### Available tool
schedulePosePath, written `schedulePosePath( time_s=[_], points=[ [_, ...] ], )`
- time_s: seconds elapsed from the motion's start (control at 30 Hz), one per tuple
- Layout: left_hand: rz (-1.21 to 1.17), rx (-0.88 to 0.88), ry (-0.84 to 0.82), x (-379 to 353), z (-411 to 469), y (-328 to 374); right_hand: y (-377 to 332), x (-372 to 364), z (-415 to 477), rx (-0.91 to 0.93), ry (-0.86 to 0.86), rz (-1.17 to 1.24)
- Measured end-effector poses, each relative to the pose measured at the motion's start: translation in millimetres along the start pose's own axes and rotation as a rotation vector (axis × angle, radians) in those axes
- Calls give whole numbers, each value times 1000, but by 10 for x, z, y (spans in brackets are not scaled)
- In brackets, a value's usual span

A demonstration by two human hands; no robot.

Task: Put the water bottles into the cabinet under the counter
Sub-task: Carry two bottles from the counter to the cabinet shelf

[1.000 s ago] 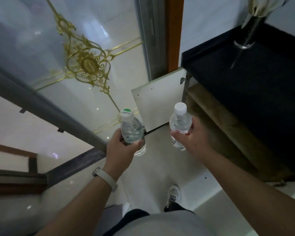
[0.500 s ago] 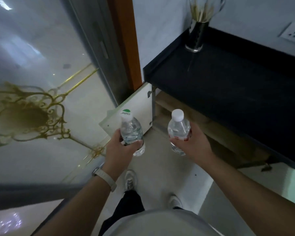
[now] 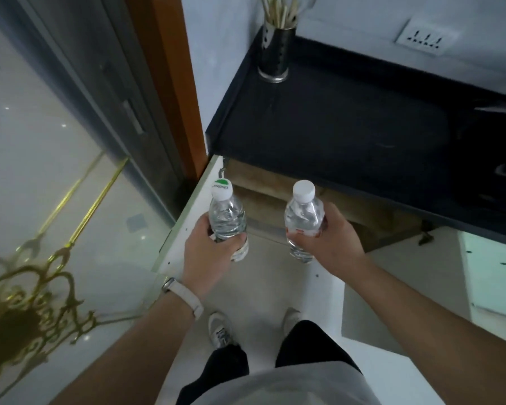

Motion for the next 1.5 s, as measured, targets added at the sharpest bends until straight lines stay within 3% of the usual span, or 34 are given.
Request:
schedulePosePath(
  time_s=[0.43, 0.67, 0.87, 1.2, 1.5],
  points=[
    [107, 39, -13, -451, 554, -260, 457, -379, 638, -67, -102, 31],
    [97, 108, 57, -738, 936, -852, 984, -806, 1186, -89, -137, 71],
    [82, 60, 107, -984, 1413, -1511, 1482, -1303, 1692, -54, -135, 108],
    [71, -30, 143, -1369, 2202, -2746, 1969, -2106, 2562, 118, -49, 215],
    [-23, -146, 221, -1500, 2756, -3214, 2108, -2663, 3288, 334, 30, 291]
  ],
)
Point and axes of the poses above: each hand's wrist, its own z-axis towards the middle knuckle, its own x-axis out of the back of the hand, y = z × x, the point moved 10 cm from there along z, towards the middle knuckle, and after that the axes turned 11 degrees about -z, right-handed, at the moved point
